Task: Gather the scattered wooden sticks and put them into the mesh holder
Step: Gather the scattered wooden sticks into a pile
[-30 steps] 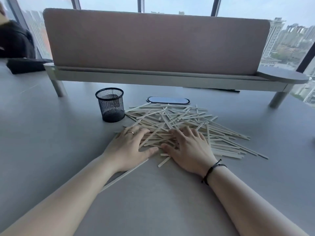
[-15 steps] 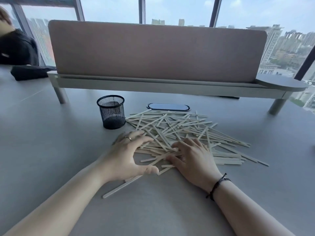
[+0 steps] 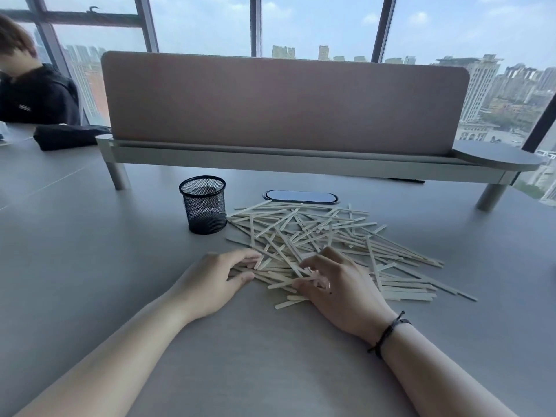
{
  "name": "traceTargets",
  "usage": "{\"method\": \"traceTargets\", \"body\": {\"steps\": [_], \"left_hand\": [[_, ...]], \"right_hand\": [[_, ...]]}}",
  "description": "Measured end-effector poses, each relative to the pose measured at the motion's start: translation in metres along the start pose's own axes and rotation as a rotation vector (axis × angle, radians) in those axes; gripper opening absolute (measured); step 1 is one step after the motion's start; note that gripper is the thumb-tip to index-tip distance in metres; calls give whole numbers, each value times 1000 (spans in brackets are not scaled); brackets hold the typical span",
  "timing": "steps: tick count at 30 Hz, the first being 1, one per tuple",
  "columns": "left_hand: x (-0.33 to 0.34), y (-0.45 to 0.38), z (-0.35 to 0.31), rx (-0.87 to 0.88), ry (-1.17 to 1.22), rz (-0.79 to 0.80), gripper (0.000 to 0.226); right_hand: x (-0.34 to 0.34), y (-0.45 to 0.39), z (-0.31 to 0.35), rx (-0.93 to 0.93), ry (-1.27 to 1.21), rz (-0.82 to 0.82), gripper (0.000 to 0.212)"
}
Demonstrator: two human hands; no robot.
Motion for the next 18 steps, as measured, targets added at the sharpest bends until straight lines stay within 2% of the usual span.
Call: {"method": "traceTargets", "body": {"steps": [2, 4, 6, 8, 10, 13, 16, 18], "left_hand": [[-1, -3, -4, 61, -152, -104, 48], [-14, -9, -5, 86, -286, -294, 55], [-39, -18, 0, 17, -331, -514, 52], [-64, -28, 12, -105, -343, -628, 51], [-80, -43, 28, -226, -347, -516, 55], [-92, -61, 47, -333, -429, -169, 43], [-107, -57, 44, -307, -463, -92, 15], [-115, -45, 38, -295, -504, -86, 17]], "right_hand": [[-1, 0, 0, -18, -11, -45, 44], [-2, -1, -2, -11, 5, -90, 39], [-3, -3, -6, 6, 27, -117, 37], [-2, -5, -8, 28, 36, -119, 39], [-1, -6, -9, 42, 51, -108, 40], [1, -7, -7, 23, 88, -86, 40], [3, -9, -7, 31, 106, -65, 42], [5, -11, -8, 26, 110, -57, 45]]}}
Point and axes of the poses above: each hand's wrist, its own y-axis away from the middle knuckle, its own x-axis out of the palm, z = x × y, the point moved 5 cm from there along -y, towards the middle knuckle, and after that the axes turned 9 degrees about -y, right-handed, at the moved point
